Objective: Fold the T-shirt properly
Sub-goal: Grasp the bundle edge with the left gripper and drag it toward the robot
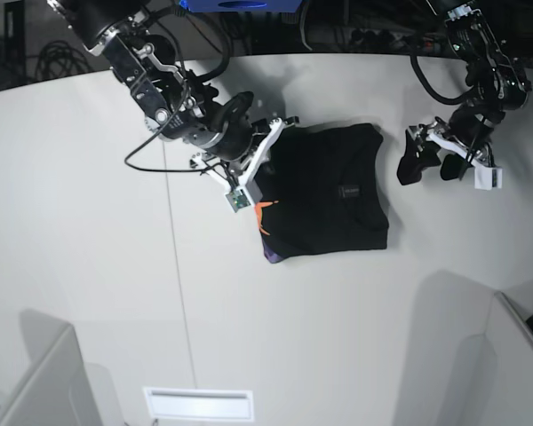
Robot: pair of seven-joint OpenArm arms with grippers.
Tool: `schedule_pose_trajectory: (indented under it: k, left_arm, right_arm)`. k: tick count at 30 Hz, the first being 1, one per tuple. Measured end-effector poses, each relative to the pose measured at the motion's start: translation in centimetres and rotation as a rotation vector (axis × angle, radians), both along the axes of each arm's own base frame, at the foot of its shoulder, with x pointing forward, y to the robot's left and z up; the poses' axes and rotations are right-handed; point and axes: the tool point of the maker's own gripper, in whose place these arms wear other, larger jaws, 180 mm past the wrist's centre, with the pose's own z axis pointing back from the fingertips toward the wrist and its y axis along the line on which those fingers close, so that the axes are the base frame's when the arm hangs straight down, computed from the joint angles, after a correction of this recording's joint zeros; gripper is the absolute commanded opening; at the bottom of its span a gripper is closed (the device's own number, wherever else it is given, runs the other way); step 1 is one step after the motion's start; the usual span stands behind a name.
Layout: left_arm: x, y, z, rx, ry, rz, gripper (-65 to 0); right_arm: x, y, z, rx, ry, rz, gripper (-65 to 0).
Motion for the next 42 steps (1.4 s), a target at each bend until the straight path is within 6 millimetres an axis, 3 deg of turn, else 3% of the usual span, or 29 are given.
schedule_pose_trajectory:
  k: [5, 8, 17, 23, 25, 27, 29, 33, 36, 39, 42]
  left_arm:
    - [0.7, -3.2, -2.6, -0.071, 0.062, -0.073, -2.6]
    - [1.9, -4.8, -2.7, -0.101, 0.055, -0.109, -2.6]
    - [3.9, -6.6, -4.1, -0.171, 0.102, -0.098, -2.6]
    - [3.7, -8.3, -4.6, -0.186, 0.111, -0.123, -2.6]
    - [3.8, -8.3, -4.8, -0.161, 0.109, -0.118, -2.8]
    - [4.0, -8.3, -5.0, -0.13, 0.11, -0.123, -3.0]
    - [4.2, -8.3, -5.0, -0.116, 0.113, -0.125, -7.9]
    - [4.0, -8.3, -5.7, -0.075, 0.135, -0.132, -25.8]
    - [4.0, -8.4, -6.2, -0.026, 0.16, -0.156, -39.2]
    - [4.3, -10.2, -6.8, -0.023, 0.175, -0.219, -49.7]
    - [4.5, -11.9, -7.2, -0.036, 0.187, -0.288, -60.1]
  right_arm:
    - [-0.3, -0.9, -0.7, -0.022, -0.003, -0.011, -65.0]
    - [-0.4, -0.8, -0.6, -0.016, 0.0, -0.008, -65.0]
    - [-1.0, -1.9, -1.4, -0.047, 0.014, -0.006, -65.0]
    - [-1.3, -2.1, -1.7, -0.047, 0.01, -0.015, -65.0]
    - [-0.9, -2.7, -1.6, -0.02, -0.004, -0.069, -65.0]
    - [-0.3, -4.6, -1.8, -0.025, -0.018, -0.14, -65.0]
    - [-0.2, -6.0, -2.2, -0.038, -0.019, -0.19, -65.0]
    - [-1.4, -6.0, -2.8, -0.016, 0.0, -0.215, -65.0]
    - [-2.1, -7.9, -3.6, -0.033, 0.02, -0.271, -65.0]
    - [-1.9, -9.8, -3.8, -0.053, 0.009, -0.326, -65.0]
    - [-2.7, -10.4, -4.4, -0.057, 0.039, -0.349, -65.0]
